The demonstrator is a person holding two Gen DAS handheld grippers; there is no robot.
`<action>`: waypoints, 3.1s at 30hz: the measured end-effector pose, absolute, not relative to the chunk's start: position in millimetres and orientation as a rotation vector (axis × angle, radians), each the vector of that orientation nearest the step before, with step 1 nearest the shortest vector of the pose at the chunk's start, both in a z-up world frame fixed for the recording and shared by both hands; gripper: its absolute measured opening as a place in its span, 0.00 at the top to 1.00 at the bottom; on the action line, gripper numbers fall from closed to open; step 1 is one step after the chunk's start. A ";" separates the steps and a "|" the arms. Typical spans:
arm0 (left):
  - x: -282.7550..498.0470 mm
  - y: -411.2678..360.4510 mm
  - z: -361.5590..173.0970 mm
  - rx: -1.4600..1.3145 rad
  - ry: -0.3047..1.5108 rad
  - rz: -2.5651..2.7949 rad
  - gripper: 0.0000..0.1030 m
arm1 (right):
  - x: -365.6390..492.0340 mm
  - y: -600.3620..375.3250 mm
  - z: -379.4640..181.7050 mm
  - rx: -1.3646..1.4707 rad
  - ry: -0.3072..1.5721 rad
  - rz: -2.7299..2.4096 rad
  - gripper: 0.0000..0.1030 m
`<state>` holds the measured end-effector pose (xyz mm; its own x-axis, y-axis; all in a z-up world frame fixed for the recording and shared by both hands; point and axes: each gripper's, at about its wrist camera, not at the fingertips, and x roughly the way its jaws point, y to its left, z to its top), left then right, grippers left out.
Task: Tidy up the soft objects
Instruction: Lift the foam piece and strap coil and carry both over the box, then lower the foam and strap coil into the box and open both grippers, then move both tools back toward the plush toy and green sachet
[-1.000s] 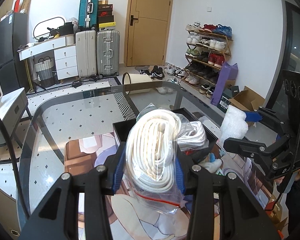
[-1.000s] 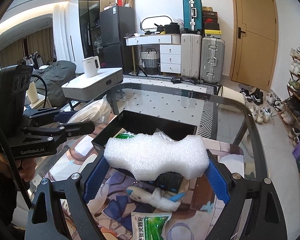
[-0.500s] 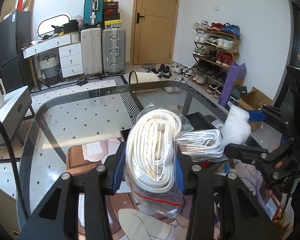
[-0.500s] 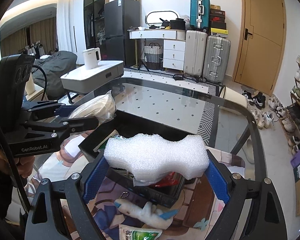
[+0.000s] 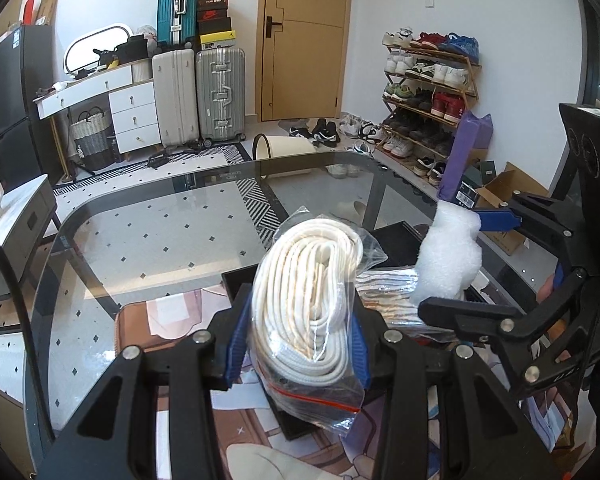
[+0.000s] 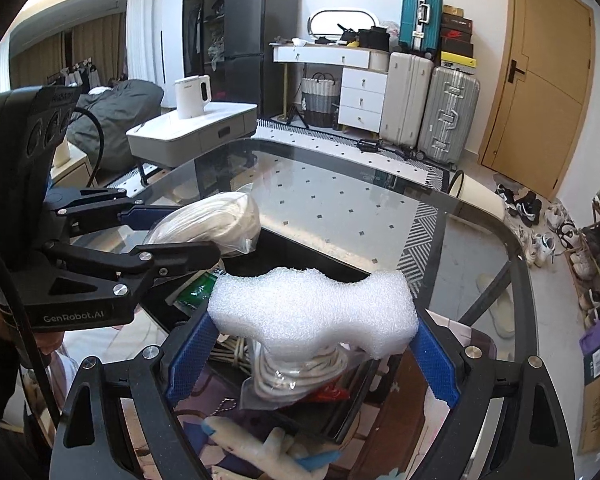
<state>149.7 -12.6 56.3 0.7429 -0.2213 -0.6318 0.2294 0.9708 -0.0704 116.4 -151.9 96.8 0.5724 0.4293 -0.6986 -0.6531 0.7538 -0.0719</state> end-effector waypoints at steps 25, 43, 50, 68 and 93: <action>174.0 -26.0 33.7 0.045 0.759 -0.281 0.60 | 158.8 -129.5 58.4 -0.495 0.817 0.754 0.11; 172.8 -28.2 37.5 0.040 0.764 -0.301 0.41 | 162.1 -139.7 60.4 -0.509 0.790 0.736 0.01; 156.2 -23.8 50.3 0.011 0.733 -0.299 0.10 | 149.0 -152.8 70.6 -0.450 0.768 0.734 0.01; 99.2 0.7 72.0 -0.034 0.636 -0.205 0.00 | 87.0 -184.9 97.5 -0.251 0.674 0.662 0.01; 38.2 -11.7 42.6 -0.029 0.649 -0.118 0.00 | 27.1 -222.1 56.7 -0.208 0.780 0.547 0.01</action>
